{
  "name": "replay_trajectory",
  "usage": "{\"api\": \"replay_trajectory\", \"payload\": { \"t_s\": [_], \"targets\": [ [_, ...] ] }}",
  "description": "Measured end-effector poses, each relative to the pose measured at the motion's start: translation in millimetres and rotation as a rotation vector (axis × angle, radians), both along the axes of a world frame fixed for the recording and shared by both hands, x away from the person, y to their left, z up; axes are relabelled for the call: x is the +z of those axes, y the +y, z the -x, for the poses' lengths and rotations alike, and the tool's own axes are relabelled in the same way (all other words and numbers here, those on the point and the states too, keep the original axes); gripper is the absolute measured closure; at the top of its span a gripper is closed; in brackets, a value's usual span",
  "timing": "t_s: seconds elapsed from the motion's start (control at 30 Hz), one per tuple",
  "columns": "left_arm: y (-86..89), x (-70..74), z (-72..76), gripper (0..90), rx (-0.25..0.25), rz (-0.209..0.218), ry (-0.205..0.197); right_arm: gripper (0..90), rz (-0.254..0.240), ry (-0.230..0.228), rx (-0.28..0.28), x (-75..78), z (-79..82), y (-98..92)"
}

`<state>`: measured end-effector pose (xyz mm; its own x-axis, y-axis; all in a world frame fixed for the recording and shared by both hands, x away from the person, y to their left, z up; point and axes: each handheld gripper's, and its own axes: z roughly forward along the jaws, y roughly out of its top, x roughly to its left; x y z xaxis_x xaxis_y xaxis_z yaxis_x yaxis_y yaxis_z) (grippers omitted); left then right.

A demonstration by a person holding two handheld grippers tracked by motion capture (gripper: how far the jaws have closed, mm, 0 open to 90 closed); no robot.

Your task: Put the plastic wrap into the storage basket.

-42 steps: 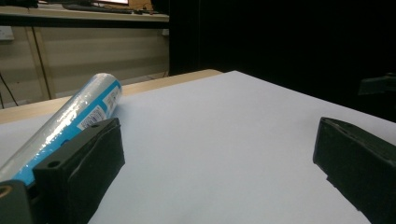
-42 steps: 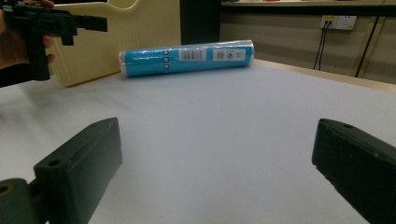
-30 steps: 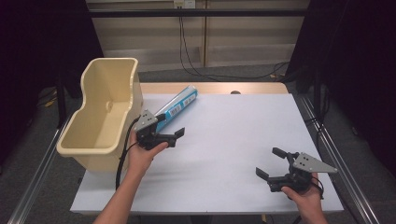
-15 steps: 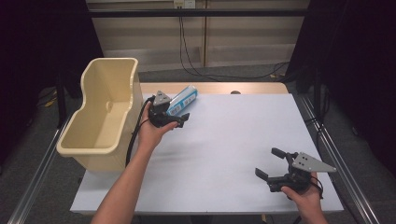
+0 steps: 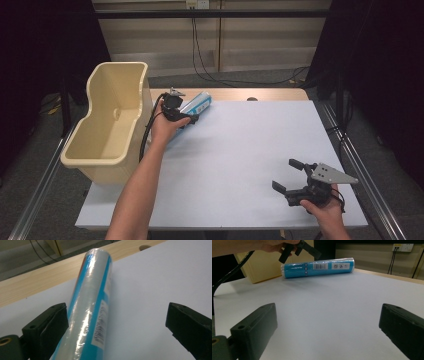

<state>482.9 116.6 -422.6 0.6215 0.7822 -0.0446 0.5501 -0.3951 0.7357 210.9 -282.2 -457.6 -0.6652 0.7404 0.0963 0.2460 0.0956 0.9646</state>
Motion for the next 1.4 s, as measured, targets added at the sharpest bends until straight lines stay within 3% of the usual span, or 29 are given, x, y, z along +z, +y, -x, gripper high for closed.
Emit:
{"api": "replay_trajectory", "payload": {
  "t_s": [0.13, 0.2, 0.27, 0.43, 0.57, 0.63, 0.7, 0.77, 0.9, 1.1, 1.17, 1.2, 1.23, 1.27, 1.3, 1.4],
  "targets": [
    [2.1, -8.5, -5.9, 0.6, -0.002, -0.017, 0.041, 1.6, -0.003, 0.002, 0.005, -0.5, -0.7, 0.3],
    [0.6, -14.5, -8.2, 0.0, 0.001, -0.064, 0.068, 1.8, -0.001, 0.004, 0.008, -0.7, -1.1, 0.9],
    [0.1, -18.7, -10.2, 0.0, 0.0, -0.113, 0.071, 1.9, -0.001, 0.007, 0.01, -0.9, -1.4, 1.3],
    [0.0, -24.7, -15.2, 4.1, 0.031, -0.14, 0.088, 1.9, 0.001, 0.012, 0.013, -1.1, -1.5, 1.2],
    [-2.6, -26.7, -17.3, 11.7, 0.021, -0.236, 0.103, 2.0, 0.0, 0.014, 0.018, -1.4, -1.7, 1.0],
    [-3.7, -27.5, -17.9, 16.7, 0.024, -0.256, 0.102, 2.0, 0.002, 0.015, 0.019, -1.5, -1.8, 0.9],
    [-4.9, -28.7, -17.9, 18.8, 0.036, -0.25, 0.101, 2.0, 0.004, 0.015, 0.022, -1.5, -1.7, 0.5],
    [-4.8, -28.9, -18.6, 21.8, 0.022, -0.293, 0.097, 2.1, 0.004, 0.014, 0.021, -1.5, -1.6, 0.2],
    [-3.3, -28.5, -18.8, 29.1, 0.028, -0.31, 0.094, 2.1, 0.002, 0.013, 0.019, -1.6, -1.7, 0.1],
    [-7.8, -24.8, -15.3, 31.3, -0.009, -0.365, 0.098, 2.2, 0.004, 0.014, 0.021, -1.2, -1.7, -0.2],
    [-10.8, -19.4, -11.4, 31.7, -0.038, -0.403, 0.132, 2.2, 0.003, 0.014, 0.02, -1.2, -1.8, -0.6],
    [-10.8, -19.4, -11.4, 31.8, -0.038, -0.403, 0.132, 2.2, 0.003, 0.015, 0.019, -1.1, -1.9, -1.0],
    [-10.7, -16.0, -8.6, 32.0, -0.047, -0.4, 0.179, 2.2, 0.002, 0.014, 0.018, -1.1, -1.9, -1.3],
    [-10.7, -16.0, -8.6, 31.9, -0.047, -0.4, 0.179, 2.2, 0.003, 0.014, 0.018, -1.0, -1.7, -1.5],
    [-9.9, -13.3, -5.9, 32.0, -0.051, -0.392, 0.228, 2.2, 0.003, 0.015, 0.018, -1.0, -1.4, -1.6],
    [-11.8, -10.9, -4.2, 32.0, -0.056, -0.41, 0.26, 2.2, 0.004, 0.012, 0.02, -0.7, -0.6, -1.4]
  ]
}}
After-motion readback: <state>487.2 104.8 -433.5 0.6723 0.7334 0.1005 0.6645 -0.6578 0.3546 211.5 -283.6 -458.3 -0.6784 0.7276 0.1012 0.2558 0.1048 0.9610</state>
